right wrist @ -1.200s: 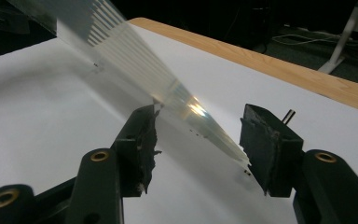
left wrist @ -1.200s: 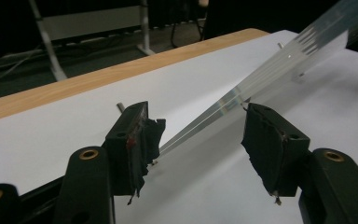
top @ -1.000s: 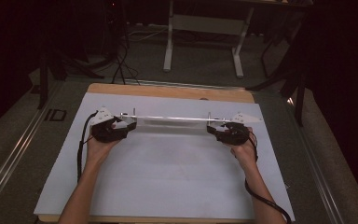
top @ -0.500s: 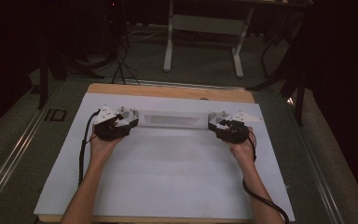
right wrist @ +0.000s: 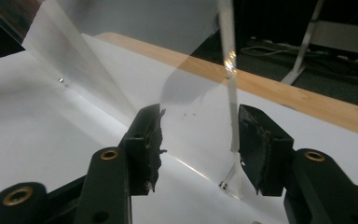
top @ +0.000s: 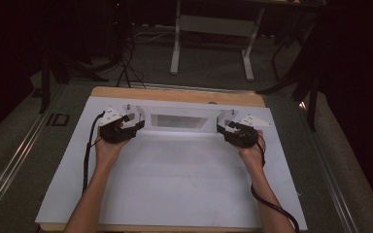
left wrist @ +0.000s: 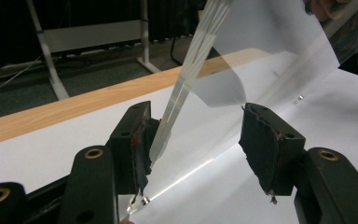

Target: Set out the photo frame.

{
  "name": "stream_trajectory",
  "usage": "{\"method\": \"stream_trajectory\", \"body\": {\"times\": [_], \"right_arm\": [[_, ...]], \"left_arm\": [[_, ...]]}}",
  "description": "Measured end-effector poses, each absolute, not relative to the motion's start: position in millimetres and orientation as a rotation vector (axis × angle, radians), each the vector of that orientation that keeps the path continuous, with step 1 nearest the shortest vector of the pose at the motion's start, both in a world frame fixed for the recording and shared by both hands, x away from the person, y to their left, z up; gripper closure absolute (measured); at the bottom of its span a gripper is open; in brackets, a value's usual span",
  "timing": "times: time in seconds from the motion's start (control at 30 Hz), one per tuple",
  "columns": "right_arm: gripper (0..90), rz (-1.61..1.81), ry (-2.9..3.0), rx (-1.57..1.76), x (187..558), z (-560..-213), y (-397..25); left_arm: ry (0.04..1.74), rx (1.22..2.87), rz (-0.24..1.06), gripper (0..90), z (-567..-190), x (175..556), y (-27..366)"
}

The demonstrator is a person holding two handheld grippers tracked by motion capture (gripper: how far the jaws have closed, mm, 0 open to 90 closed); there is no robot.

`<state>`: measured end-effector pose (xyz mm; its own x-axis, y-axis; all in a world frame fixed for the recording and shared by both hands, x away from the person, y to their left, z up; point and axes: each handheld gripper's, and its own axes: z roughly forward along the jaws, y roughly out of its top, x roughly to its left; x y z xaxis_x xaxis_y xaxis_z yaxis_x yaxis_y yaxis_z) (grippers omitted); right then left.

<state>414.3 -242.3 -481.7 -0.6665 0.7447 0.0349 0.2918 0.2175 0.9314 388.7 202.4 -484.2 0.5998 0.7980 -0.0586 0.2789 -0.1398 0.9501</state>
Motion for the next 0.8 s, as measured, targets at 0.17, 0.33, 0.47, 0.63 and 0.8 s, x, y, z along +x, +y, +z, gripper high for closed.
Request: {"method": "stream_trajectory", "body": {"times": [0.17, 0.33, 0.47, 0.63, 0.8], "right_arm": [[48.2, 1.425, 2.057, 0.937, 414, -482, -238], [47.3, 1.428, 2.040, 0.946, 415, -483, -236], [47.6, 1.418, 2.030, 0.955, 416, -482, -234], [49.1, 1.347, 2.010, 0.949, 416, -479, -228], [50.0, 1.306, 2.009, 0.924, 416, -477, -225]], "left_arm": [[0.900, 1.693, 0.583, 44.1, -485, 389, 202], [0.908, 1.682, 0.595, 44.1, -485, 390, 201], [0.933, 1.670, 0.611, 43.8, -483, 392, 198], [0.966, 1.684, 0.645, 42.7, -479, 394, 192], [0.980, 1.690, 0.662, 42.6, -477, 394, 190]]}}
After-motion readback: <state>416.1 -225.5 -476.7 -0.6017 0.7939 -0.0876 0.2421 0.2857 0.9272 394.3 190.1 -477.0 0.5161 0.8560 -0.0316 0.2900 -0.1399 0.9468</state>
